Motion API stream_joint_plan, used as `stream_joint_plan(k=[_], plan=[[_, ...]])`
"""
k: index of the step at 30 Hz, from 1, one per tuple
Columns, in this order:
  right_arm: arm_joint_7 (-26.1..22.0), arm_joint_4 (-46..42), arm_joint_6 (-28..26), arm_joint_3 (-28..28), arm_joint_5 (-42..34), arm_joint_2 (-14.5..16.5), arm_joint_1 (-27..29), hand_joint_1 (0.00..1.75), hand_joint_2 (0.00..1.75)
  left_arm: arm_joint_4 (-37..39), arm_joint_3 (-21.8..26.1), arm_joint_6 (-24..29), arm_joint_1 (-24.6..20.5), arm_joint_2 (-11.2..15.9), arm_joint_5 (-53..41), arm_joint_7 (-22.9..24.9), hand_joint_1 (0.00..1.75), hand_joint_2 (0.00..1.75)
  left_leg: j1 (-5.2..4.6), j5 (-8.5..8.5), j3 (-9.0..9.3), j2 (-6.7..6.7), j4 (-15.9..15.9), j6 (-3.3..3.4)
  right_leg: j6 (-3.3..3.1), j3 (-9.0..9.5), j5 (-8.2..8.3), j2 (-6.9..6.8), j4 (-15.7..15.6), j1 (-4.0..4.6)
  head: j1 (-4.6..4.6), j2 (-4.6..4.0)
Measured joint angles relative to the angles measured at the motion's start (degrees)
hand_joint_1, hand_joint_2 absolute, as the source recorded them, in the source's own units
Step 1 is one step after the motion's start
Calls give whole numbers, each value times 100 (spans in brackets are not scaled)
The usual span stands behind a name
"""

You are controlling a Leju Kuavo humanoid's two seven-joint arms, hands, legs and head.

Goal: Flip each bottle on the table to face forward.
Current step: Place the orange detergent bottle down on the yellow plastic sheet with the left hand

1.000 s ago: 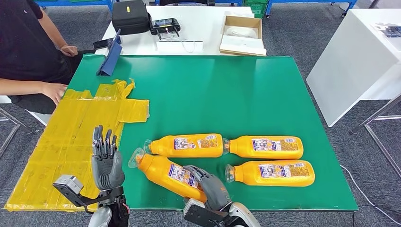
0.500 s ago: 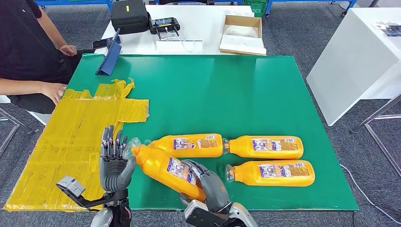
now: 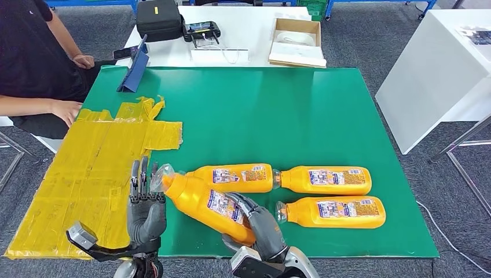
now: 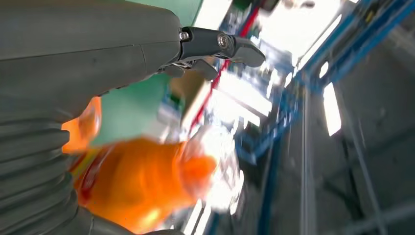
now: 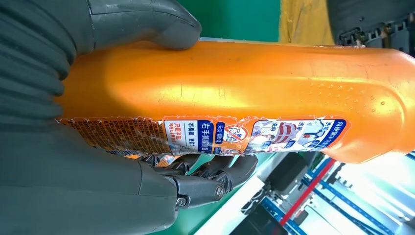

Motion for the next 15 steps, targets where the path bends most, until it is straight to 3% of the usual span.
stream_joint_plan(k=[7,15], plan=[[-54,-75,83,-153,90,-7,-111,175,175,165,-25,-1029,57,0,333,259,0,175,0,0,0,0,0,0,0,0,0,0,0,0,-1,0],[20,-103,173,-180,182,-2,-419,175,175,207,-191,-1137,89,-2,134,328,0,175,0,0,-1,-1,0,0,0,0,0,0,0,0,0,0]])
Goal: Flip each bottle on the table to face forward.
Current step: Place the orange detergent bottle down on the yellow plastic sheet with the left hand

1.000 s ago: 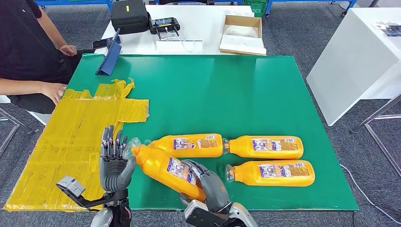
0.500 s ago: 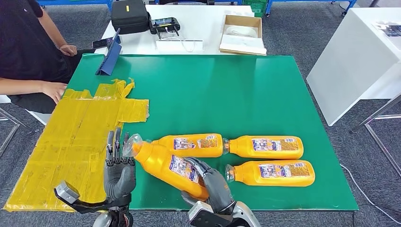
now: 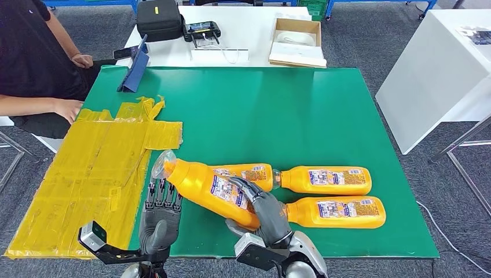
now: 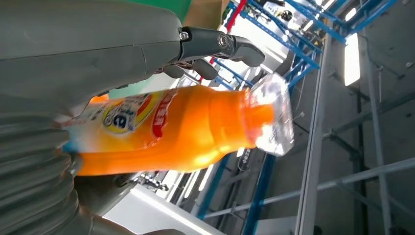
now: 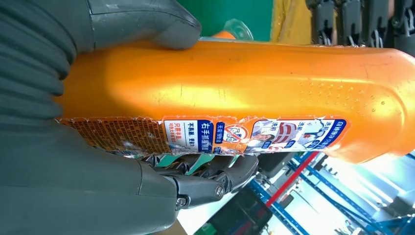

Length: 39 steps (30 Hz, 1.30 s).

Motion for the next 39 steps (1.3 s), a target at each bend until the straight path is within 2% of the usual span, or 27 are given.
stream_joint_plan(k=[8,19,30,34,39], plan=[[122,154,124,223,28,128,-396,175,175,24,-156,351,-16,-2,-420,-142,0,175,1,1,-2,-4,0,0,0,-1,0,-1,1,1,-1,0],[321,696,224,1055,32,475,-756,175,175,25,-235,1638,-31,-11,-1184,-415,0,175,1,1,-6,-2,0,0,0,-6,-1,0,3,1,-1,0],[329,1107,234,1430,1,624,-931,175,175,23,-249,1792,-34,-11,-1193,-440,0,175,0,1,-6,-4,0,0,0,-6,-1,-1,2,0,0,0],[328,1215,238,1464,-3,642,-1005,175,175,23,-248,1882,-32,-11,-1176,-442,175,175,1,1,-6,-2,0,0,0,-6,-1,0,2,0,0,0],[312,1410,210,1501,2,700,-1067,175,175,11,-208,1845,-6,-11,-1030,-442,175,175,1,1,-6,-2,0,0,0,-7,-1,0,2,1,-2,0]])
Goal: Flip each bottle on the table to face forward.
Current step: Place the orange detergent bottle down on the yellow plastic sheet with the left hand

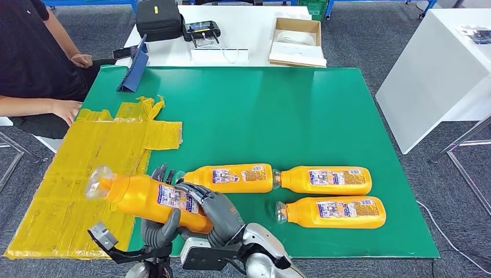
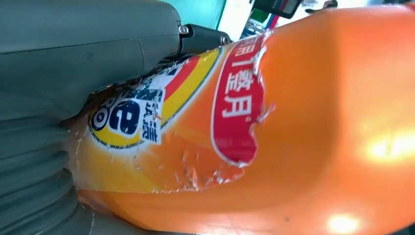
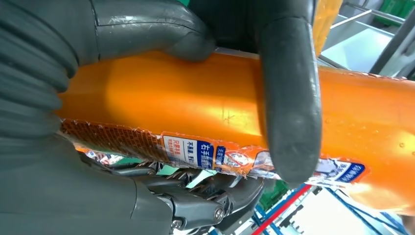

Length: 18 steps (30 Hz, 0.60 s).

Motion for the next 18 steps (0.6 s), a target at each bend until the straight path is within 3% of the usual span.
stream_joint_plan(k=[15,16,18], plan=[[-13,107,-191,-23,115,14,26,175,175,-223,52,49,46,0,-1,11,175,175,-1,0,0,2,0,0,0,-3,0,0,-1,-1,0,0],[-13,104,-216,-27,123,13,35,164,175,-243,51,64,52,0,-21,13,175,175,-1,0,0,2,0,0,0,-3,0,0,-1,-1,0,0],[-11,82,-283,-38,158,8,63,82,175,-291,50,114,64,0,-105,14,175,175,0,0,0,4,0,0,0,-5,0,0,-1,0,0,0]])
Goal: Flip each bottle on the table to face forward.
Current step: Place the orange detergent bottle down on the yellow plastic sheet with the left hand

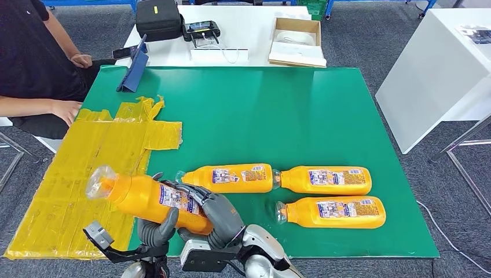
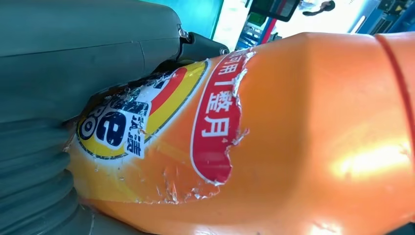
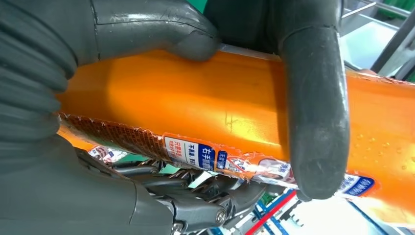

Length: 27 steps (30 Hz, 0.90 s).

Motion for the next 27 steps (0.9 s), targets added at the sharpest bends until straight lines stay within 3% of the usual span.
stream_joint_plan(k=[2,5,9,12,16,20,24,27], plan=[[2,-72,-144,-35,101,-20,68,10,175,-121,-1,154,12,0,-232,2,175,175,0,0,-1,-1,0,0,0,0,0,0,0,0,1,0],[-1,-233,-351,-115,257,-72,192,5,175,-371,-3,398,20,0,-587,2,175,175,0,0,-3,0,0,0,0,-1,0,0,0,0,1,0],[-35,-407,-497,-215,364,-140,295,0,0,-639,-5,631,17,2,-927,1,175,175,0,0,-3,-2,0,0,0,-2,0,-1,0,-1,1,0],[-131,-707,-715,-355,463,-201,334,0,0,-844,-152,1697,-58,119,-1696,1,175,175,-1,1,-3,-3,1,0,1,-2,1,-1,0,-1,1,0],[-186,-1211,-742,-713,342,-314,253,0,0,-882,-659,3725,-430,646,-3088,1,175,175,0,5,-1,-9,1,1,1,3,2,-2,1,0,1,1],[-178,-1347,-468,-1031,121,-410,-41,0,0,-700,-798,4478,-866,987,-4287,7,175,175,0,11,3,-6,1,7,0,6,6,-1,4,0,2,0],[-78,-1336,67,-1175,-331,-527,-316,0,175,-336,-789,5245,-1298,1162,-5933,451,175,175,-1,14,2,-7,3,10,-1,5,9,-6,4,-1,2,1],[-56,-1184,447,-1193,-666,-641,-629,0,175,345,-793,5790,-1895,1319,-7872,1489,175,175,-2,18,1,-15,3,12,-4,7,13,-11,4,-1,3,0]])
